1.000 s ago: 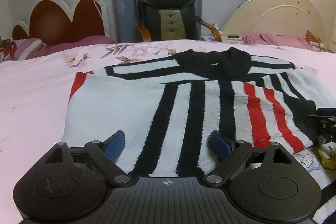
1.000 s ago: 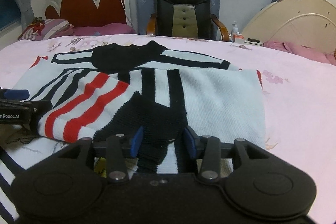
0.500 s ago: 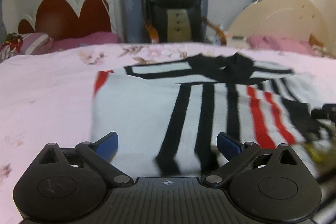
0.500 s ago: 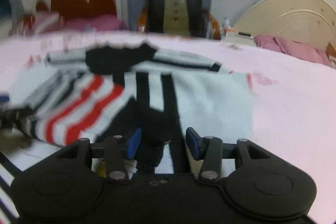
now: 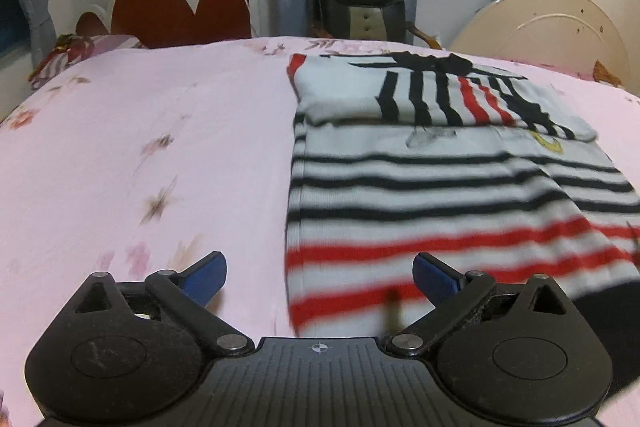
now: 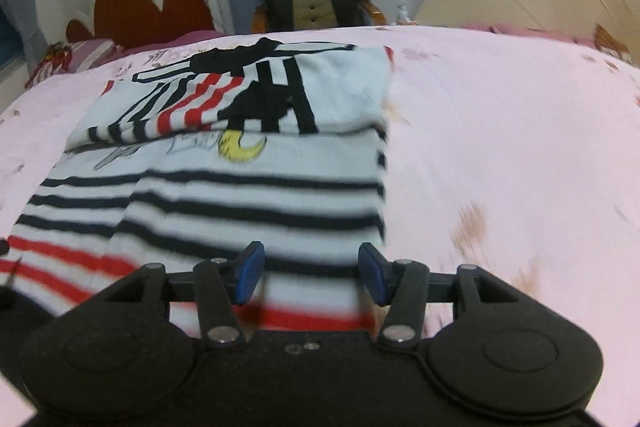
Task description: Fold small clothes
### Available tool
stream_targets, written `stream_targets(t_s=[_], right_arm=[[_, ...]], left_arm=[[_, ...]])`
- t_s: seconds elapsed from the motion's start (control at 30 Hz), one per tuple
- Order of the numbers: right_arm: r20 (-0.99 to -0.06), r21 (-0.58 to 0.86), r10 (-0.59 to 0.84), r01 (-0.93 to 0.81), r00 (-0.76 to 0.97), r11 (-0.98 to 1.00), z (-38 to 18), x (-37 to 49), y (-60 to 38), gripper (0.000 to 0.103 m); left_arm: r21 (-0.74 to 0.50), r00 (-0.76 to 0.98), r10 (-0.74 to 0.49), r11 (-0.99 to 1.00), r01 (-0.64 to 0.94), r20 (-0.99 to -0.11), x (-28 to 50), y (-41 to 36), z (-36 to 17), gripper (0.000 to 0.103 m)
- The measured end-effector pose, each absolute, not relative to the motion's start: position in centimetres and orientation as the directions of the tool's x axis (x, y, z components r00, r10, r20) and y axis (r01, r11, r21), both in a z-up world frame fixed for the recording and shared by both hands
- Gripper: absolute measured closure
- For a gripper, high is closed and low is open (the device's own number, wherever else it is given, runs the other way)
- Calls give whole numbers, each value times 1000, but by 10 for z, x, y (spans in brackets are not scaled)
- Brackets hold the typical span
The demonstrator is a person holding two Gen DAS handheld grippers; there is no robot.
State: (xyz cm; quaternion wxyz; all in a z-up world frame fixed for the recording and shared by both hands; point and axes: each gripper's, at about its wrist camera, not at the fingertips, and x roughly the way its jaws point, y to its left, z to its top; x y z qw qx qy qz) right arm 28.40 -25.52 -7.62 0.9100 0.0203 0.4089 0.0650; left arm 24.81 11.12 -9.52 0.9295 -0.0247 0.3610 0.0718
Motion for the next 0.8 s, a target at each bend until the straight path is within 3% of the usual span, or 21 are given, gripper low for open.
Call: stream_targets(t_s=[0.2,0.43,0.63,0.8], right_arm=[[-737,145,124,-25,664,989,-74,207,-265,52],[-735,127,110,-24,669,992,-68,181,-262,52],[-727,174,147,-28,671,984,-67,162,-261,50],[-735,270,198,12,648,963,-80,160,-275,50]], left_arm=[[-42,733,82,988,-149,-675,194,104,-97,4],[-52,741,55,991,-121,-670,163,99,-98,4],[-182,731,-56,979,-95,-680,160,104,-101,4],[-330,697,-155,936,-124,-701,166,119,-112,24]])
